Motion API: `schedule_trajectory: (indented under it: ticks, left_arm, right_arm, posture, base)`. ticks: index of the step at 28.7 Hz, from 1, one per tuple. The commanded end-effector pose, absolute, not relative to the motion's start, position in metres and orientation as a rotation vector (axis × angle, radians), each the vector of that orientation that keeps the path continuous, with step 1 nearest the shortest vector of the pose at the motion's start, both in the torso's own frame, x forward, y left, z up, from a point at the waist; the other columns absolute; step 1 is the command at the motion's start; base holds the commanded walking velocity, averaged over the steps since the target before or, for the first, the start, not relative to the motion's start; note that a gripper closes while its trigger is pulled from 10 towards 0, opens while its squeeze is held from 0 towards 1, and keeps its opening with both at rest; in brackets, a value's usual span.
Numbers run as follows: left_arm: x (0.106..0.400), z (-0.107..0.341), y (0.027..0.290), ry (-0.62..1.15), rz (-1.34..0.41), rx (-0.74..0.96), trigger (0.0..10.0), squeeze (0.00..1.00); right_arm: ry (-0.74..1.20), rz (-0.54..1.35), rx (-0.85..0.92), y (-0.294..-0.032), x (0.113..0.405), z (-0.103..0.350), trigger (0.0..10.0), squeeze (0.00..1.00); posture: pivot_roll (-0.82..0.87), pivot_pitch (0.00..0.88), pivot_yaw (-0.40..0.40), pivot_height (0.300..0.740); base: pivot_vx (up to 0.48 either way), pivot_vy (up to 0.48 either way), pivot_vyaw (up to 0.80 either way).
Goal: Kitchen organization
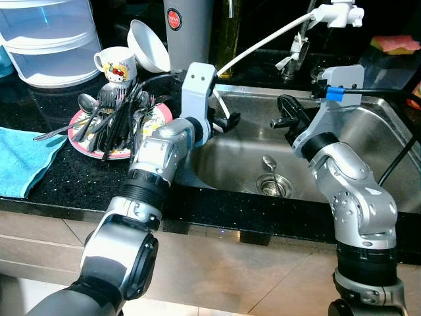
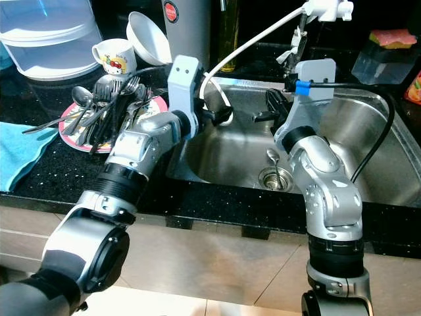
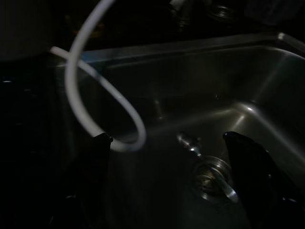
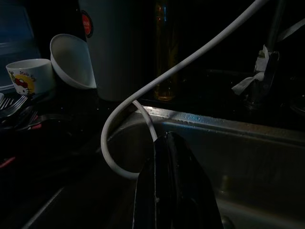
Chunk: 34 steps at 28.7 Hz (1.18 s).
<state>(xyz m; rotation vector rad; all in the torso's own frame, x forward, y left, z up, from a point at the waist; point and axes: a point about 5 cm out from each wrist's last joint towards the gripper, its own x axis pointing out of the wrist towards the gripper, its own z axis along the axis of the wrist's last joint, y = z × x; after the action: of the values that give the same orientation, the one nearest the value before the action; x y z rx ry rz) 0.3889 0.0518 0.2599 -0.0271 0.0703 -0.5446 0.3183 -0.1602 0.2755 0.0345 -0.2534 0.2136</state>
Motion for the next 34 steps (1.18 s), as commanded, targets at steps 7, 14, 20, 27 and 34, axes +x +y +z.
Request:
schedule_trajectory:
  ticks: [7, 14, 20, 27, 34]
  left_arm:
    - [0.388, 0.262, 0.070, 0.108, -0.417, 0.012, 10.0, 0.00]
    - [0.392, 0.279, 0.105, 0.096, -0.180, 0.024, 10.0, 0.00]
    - [0.393, 0.286, 0.128, 0.111, -0.040, -0.002, 10.0, 0.00]
    - [0.394, 0.289, 0.152, 0.105, 0.122, 0.014, 10.0, 0.00]
    - [0.400, 0.287, 0.166, 0.137, 0.172, -0.012, 10.0, 0.00]
  right_arm:
    - [-0.271, 0.217, 0.037, -0.160, 0.317, 0.277, 10.0, 0.00]
    - [-0.271, 0.218, 0.039, -0.159, 0.317, 0.276, 10.0, 0.00]
    - [-0.272, 0.223, 0.037, -0.158, 0.318, 0.276, 10.0, 0.00]
    - [-0.272, 0.253, 0.049, -0.156, 0.318, 0.275, 10.0, 0.00]
    - [-0.275, 0.575, 0.087, -0.126, 0.299, 0.279, 10.0, 0.00]
  posture:
    - [0.04, 0.097, 0.021, 0.740]
    - [0.05, 0.091, 0.020, 0.740]
    - [0.05, 0.073, 0.018, 0.740]
    - [0.06, 0.064, 0.020, 0.740]
    - [0.06, 0.058, 0.020, 0.740]
  base:
    - [0.000, 0.000, 0.00]
    - [0.000, 0.000, 0.00]
    - [0.000, 0.000, 0.00]
    - [0.000, 0.000, 0.00]
    - [0.000, 0.000, 0.00]
